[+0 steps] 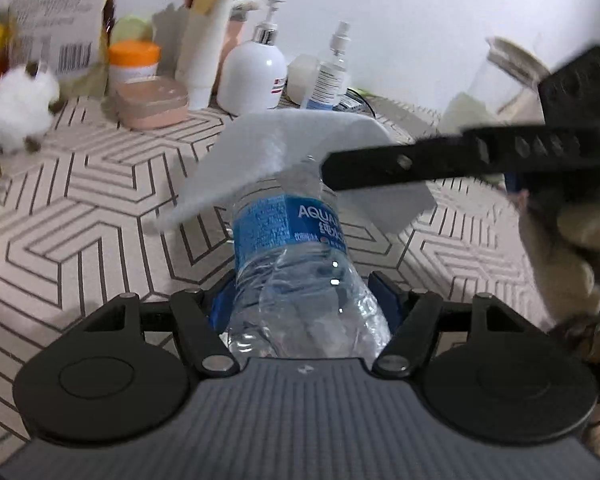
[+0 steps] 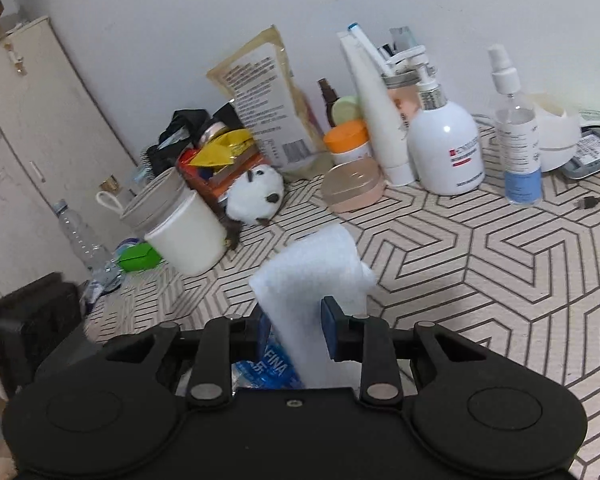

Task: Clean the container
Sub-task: 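Rub the wipe back over the bottle label with the right gripper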

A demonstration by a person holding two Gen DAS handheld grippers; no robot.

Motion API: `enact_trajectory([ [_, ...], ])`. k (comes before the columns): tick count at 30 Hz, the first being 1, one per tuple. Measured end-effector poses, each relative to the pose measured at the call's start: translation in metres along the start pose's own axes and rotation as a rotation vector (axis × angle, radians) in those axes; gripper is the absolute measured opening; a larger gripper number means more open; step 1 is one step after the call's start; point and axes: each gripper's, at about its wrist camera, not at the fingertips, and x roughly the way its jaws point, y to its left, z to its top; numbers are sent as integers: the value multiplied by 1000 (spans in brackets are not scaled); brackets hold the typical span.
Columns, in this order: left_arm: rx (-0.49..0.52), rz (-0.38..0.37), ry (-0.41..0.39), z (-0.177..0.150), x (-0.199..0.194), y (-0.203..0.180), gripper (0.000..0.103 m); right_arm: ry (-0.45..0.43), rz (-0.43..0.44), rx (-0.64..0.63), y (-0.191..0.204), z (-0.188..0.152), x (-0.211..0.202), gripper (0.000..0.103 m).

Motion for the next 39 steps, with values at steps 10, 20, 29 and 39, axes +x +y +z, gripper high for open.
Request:
enact_trajectory([
  [10, 24, 19, 7, 1, 4, -6, 70, 33, -35, 119, -15, 3, -3, 67],
  [20, 118, 87, 9, -8, 0, -23, 71, -30, 69, 309, -33, -4, 4, 54],
  [29, 216, 206, 12, -11, 4, -32, 74, 55, 17, 61, 0, -8, 19, 45],
  [39, 183, 183, 11, -8, 2, -27, 81, 143, 125, -55, 20, -10, 20, 43],
])
